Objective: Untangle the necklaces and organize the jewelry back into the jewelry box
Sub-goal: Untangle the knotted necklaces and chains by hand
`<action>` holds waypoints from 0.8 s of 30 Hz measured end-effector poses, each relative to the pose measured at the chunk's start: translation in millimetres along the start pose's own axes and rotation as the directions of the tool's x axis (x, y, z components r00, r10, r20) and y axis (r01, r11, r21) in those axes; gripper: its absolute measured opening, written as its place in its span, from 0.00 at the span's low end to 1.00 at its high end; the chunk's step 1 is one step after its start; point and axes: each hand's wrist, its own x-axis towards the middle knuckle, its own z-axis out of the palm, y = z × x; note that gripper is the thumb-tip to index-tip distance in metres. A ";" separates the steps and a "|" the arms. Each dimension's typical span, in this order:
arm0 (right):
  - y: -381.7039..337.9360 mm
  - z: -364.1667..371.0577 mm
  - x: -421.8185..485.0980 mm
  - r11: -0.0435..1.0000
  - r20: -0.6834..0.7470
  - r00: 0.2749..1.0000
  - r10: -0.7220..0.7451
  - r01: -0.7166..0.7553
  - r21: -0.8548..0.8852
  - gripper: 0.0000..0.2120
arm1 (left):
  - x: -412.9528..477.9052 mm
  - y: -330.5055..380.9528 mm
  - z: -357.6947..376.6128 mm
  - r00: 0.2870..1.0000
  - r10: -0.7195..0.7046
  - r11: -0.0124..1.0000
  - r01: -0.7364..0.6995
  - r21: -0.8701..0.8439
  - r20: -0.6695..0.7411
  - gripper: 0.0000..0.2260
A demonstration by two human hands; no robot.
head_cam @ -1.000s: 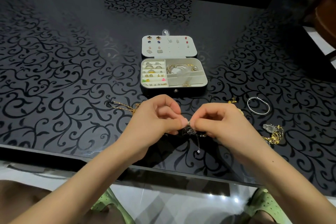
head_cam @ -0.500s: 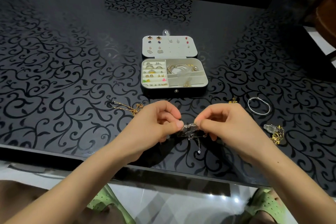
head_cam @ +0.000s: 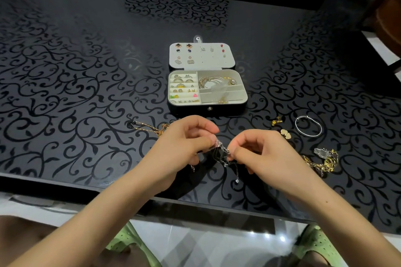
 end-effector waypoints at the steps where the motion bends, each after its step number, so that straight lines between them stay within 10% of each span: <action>1: 0.1 0.7 -0.3 1.000 0.000 1.000 -0.003 0.003 0.002 0.07 | 0.0 0.4 0.8 1.000 -0.010 1.000 0.010 -0.019 -0.001 0.08; 24: -4.6 7.5 -0.7 0.991 -0.164 0.981 -0.103 0.087 -0.103 0.06 | 0.5 2.8 4.7 0.999 0.033 0.998 -0.034 0.046 0.018 0.09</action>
